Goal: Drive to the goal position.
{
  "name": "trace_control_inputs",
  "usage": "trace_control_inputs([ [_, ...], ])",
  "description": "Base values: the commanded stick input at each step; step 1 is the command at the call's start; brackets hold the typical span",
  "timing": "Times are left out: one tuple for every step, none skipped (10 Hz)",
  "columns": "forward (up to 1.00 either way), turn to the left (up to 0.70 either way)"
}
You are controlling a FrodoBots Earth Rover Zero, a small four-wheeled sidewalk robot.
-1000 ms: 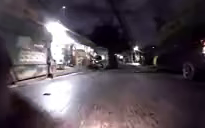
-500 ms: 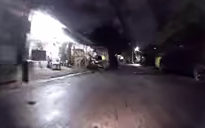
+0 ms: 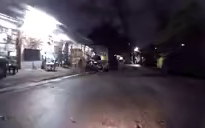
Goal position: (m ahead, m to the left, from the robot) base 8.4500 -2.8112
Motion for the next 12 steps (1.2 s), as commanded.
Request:
trace_control_inputs([
  [1.00,0.00],
  [1.00,0.00],
  [1.00,0.00],
  [1.00,0.00],
  [1.00,0.00],
  [1.00,0.00],
  [1.00,0.00],
  [1.00,-0.14],
  [1.00,-0.27],
  [1.00,-0.20],
  [1.00,0.00],
  [1.00,-0.07],
])
